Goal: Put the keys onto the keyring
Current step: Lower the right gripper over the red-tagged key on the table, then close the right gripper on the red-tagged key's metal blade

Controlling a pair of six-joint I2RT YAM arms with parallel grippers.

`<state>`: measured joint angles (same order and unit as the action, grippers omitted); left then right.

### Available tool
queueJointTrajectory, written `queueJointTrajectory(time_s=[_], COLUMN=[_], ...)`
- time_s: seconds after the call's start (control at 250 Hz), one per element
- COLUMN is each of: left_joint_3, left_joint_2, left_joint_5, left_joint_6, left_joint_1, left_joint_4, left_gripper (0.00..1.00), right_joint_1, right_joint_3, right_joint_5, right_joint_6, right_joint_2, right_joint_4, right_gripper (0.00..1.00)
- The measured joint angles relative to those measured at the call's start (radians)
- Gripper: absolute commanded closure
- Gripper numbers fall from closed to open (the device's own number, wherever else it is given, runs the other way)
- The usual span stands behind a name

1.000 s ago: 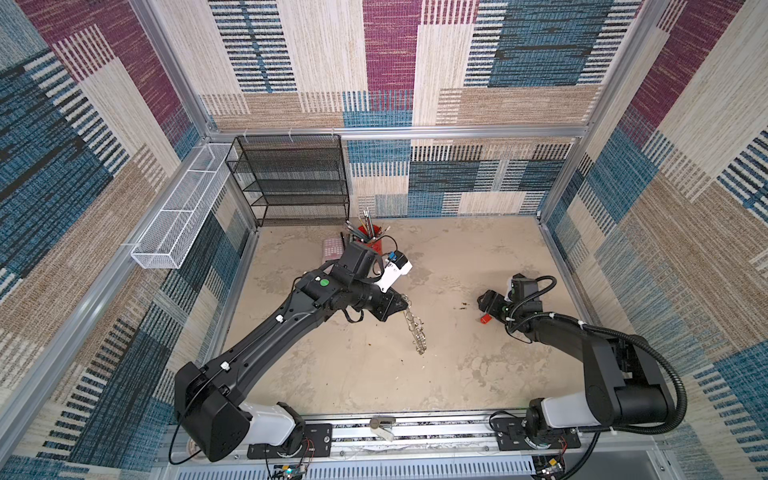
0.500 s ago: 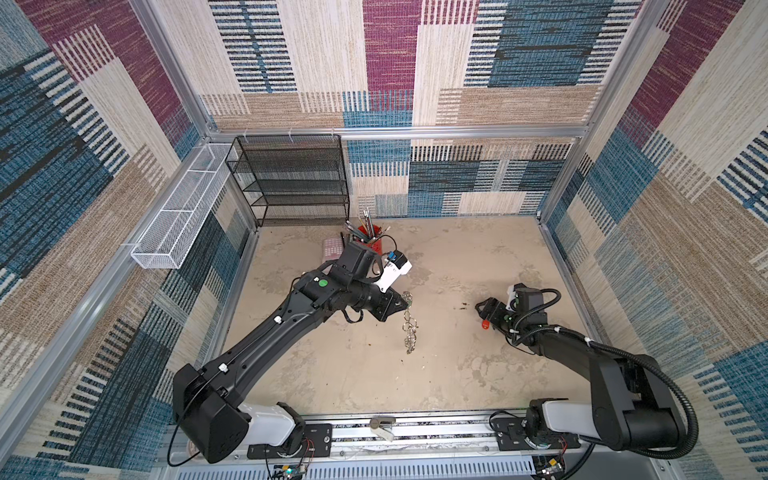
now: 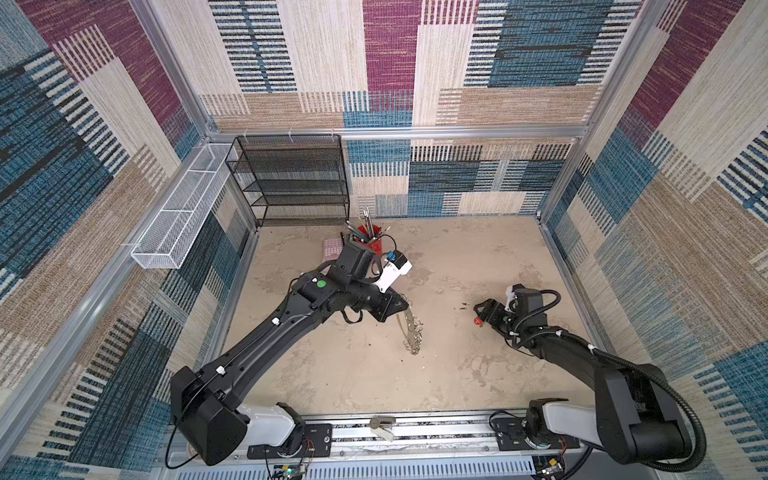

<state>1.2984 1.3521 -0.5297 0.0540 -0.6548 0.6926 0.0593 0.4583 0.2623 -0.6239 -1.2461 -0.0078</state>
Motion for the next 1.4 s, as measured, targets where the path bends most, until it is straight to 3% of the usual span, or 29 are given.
queueJointTrajectory(time_s=[0.336,0.62,0.772,1.4], left_joint_3=[-0.003,-0.003,-0.004,-0.004], left_joint_2=[-0.001,0.0,0.0,0.006], left_joint_5=[-0.001,-0.002,-0.002,-0.017], left_joint_6=[-0.001,-0.001,-0.001,-0.001], left_joint_1=[0.0,0.0,0.0,0.0], left_joint_4=[0.0,0.0,0.0,0.0], left_gripper=[1.0,1.0,1.0,1.0], right_joint_1=[-0.02,-0.023,-0.024,-0.023], right_joint_3=[0.135,0.132,0.116,0.102], right_joint_5=[-0.064,-0.027,0.005,0.005], right_joint_6=[0.177,0.221,0.221,0.22], right_joint_2=[-0.115,-0.183,-0.187,-0.19], right_joint_4=[-0.078,-0.073,-0.058,-0.035], right_gripper=[0.5,0.63,0.75,0.94])
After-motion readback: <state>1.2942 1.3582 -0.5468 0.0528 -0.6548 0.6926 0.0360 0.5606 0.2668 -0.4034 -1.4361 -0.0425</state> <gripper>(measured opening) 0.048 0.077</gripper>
